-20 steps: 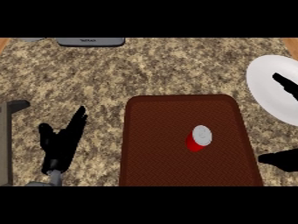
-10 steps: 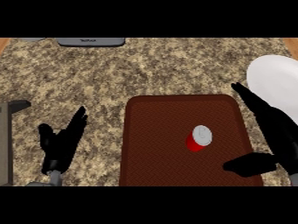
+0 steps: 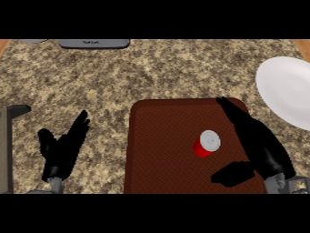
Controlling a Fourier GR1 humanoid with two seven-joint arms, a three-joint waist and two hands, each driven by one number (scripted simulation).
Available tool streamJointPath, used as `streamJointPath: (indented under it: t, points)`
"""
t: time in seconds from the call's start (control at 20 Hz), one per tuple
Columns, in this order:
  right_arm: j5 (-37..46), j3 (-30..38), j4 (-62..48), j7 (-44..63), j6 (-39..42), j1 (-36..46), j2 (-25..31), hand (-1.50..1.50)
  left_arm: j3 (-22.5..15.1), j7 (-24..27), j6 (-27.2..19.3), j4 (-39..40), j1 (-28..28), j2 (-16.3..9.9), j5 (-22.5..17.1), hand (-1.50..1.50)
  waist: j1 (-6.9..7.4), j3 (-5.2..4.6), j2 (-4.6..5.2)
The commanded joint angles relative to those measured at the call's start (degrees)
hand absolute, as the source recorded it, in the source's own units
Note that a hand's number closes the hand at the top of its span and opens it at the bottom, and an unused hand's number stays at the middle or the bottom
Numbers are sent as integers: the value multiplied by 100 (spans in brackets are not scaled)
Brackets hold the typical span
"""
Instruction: Pick the can from the tray and place it in the plate
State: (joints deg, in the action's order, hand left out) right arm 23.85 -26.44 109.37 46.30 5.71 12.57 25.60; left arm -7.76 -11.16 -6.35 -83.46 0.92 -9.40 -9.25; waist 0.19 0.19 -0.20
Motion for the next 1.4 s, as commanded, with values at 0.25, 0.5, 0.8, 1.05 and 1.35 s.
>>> streamJointPath:
  t: [0.25, 0.5, 0.8, 1.05, 1.35]
  points:
    - [1075, -93, -813, -274, 80, 44, -798, -150, 39, 55, 140, 204, 78, 247, 108, 0, -1, -20, 22]
    - [1474, -79, -433, 5, 249, -401, -864, -150, 72, -142, 209, -71, 236, 157, 203, 0, -17, -20, 14]
    - [1527, 252, -665, -279, 659, -374, -977, -150, 98, -34, 2, 332, -41, 416, 483, 0, -27, -20, 17]
    - [1924, 176, -1349, -505, 603, -94, -1513, -150, 378, 45, 401, 492, -186, 374, 172, 0, -20, -21, 20]
    - [2276, -132, -1993, -1115, 669, -81, -1424, 150, 423, 260, 521, 492, 87, 265, 261, 0, -13, -21, 25]
